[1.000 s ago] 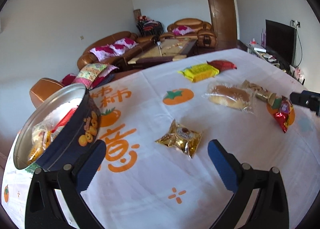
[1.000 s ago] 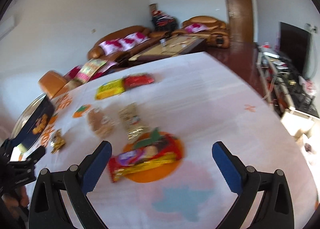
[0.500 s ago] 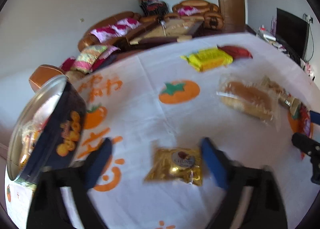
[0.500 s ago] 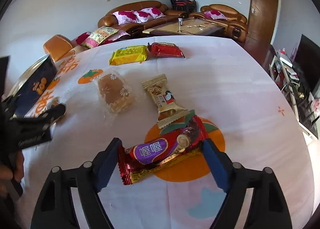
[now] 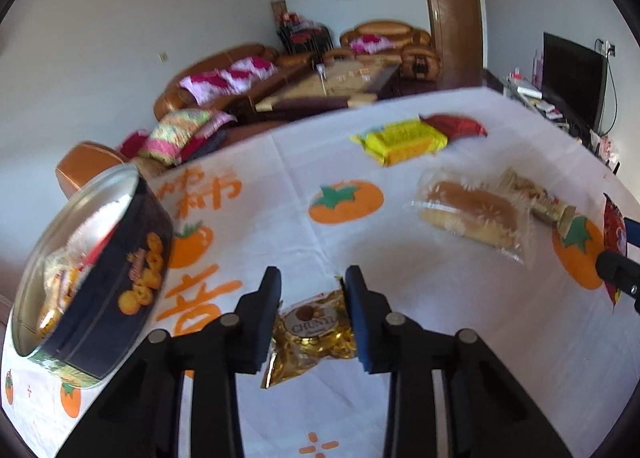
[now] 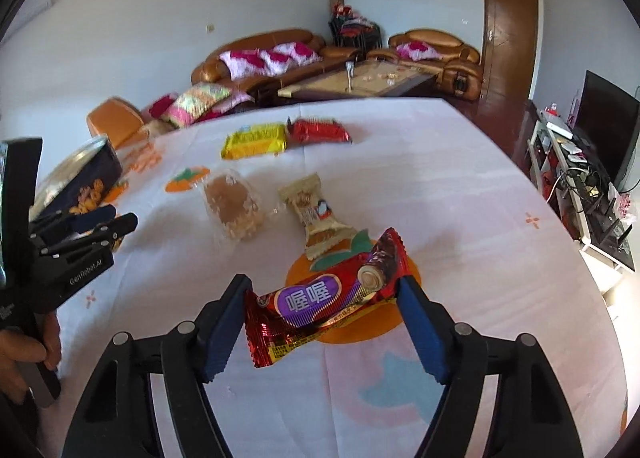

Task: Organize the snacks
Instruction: 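Grasp the purple-red chocolate bar with right tool while left grasps gold foil candy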

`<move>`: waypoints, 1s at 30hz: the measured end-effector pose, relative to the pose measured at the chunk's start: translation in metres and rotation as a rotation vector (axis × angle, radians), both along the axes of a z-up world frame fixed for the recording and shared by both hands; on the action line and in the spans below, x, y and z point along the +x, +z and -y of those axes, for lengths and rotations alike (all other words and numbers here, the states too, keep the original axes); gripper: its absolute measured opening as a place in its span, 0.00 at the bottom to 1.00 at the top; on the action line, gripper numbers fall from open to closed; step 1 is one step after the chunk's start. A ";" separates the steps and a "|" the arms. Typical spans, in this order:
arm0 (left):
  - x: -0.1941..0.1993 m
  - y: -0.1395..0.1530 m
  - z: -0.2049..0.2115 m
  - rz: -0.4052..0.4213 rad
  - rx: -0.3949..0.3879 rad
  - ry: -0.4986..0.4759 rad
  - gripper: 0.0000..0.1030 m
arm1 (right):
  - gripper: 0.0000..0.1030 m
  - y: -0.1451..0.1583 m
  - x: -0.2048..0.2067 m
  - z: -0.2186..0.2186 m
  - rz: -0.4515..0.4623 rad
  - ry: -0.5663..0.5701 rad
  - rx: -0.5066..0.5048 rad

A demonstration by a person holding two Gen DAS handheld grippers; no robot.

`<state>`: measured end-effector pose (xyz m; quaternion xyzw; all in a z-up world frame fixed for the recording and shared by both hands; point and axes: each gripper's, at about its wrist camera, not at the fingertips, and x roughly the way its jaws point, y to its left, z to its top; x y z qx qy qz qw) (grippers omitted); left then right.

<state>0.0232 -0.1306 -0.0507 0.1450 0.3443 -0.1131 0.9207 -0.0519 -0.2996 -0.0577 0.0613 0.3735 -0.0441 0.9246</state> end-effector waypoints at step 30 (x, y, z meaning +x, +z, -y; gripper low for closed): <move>-0.034 0.060 -0.070 0.165 -0.271 0.005 1.00 | 0.73 0.054 -0.017 -0.067 0.260 0.009 -0.056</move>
